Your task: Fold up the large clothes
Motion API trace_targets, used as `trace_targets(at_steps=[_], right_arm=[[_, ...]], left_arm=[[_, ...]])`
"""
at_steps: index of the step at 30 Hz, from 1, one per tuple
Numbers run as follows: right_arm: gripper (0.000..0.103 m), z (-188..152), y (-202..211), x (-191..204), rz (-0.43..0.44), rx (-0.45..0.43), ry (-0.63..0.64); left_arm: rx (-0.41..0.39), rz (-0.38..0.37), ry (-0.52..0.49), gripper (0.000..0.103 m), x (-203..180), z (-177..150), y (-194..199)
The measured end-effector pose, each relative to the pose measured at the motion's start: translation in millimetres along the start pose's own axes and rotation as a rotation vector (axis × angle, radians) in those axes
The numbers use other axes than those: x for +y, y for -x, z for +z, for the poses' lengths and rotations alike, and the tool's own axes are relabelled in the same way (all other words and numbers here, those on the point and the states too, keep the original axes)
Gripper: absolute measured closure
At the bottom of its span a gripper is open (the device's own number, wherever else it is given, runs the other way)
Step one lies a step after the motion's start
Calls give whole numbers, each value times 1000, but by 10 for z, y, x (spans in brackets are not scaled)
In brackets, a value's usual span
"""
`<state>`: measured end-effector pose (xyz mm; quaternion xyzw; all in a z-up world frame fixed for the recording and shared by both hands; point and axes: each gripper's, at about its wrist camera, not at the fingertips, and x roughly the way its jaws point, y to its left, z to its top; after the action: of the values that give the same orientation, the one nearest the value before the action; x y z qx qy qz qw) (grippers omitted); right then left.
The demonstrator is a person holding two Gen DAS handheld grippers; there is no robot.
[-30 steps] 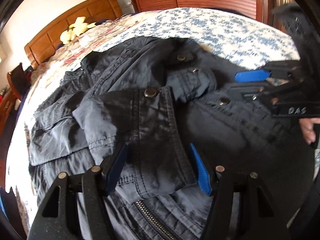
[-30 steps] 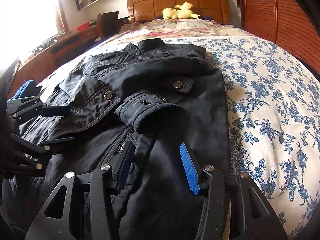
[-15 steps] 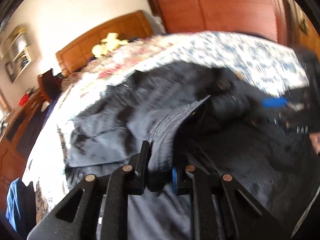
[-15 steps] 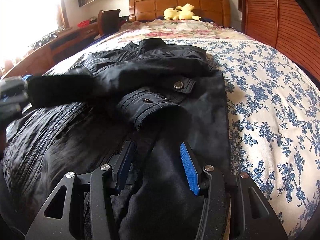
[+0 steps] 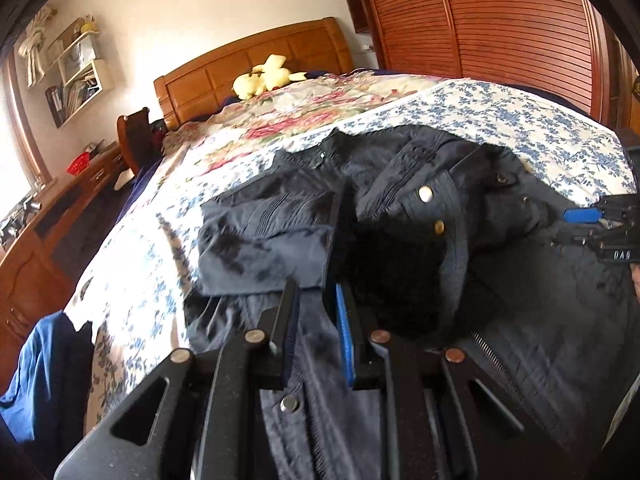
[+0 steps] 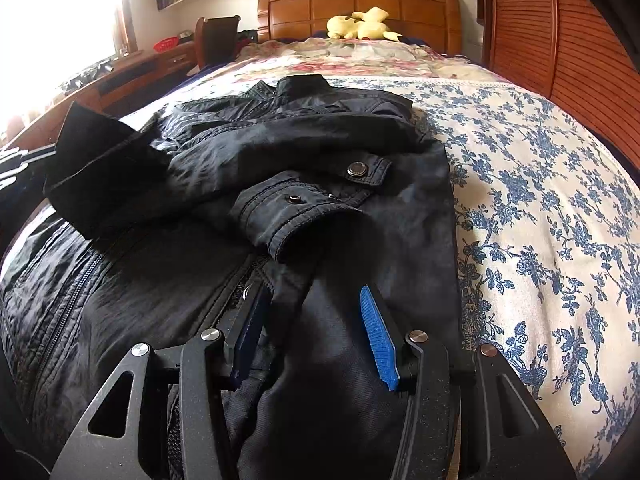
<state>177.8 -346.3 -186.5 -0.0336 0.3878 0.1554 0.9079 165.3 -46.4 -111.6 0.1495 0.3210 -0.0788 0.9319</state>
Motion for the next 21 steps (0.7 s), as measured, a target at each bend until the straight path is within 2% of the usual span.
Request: trace_targets(at_steps=[5, 12, 14, 16, 18, 21], right_arm=[[54, -8, -9, 5, -3, 8, 0], [54, -1, -27, 26, -11, 17, 6], [54, 0, -31, 29, -11, 18, 5], [54, 1, -36, 34, -14, 20, 8], [54, -2, -38, 32, -15, 20, 9], [54, -5, -37, 34, -15, 19, 9]], left_arm=[[23, 6, 26, 86, 104, -161, -5], [15, -38, 61, 85, 288, -240, 117], [7, -58, 69, 76, 322, -233, 179], [3, -96, 84, 64, 352, -225, 224], [8, -157, 102, 58, 363, -235, 255], [26, -180, 102, 53, 304, -276, 251]])
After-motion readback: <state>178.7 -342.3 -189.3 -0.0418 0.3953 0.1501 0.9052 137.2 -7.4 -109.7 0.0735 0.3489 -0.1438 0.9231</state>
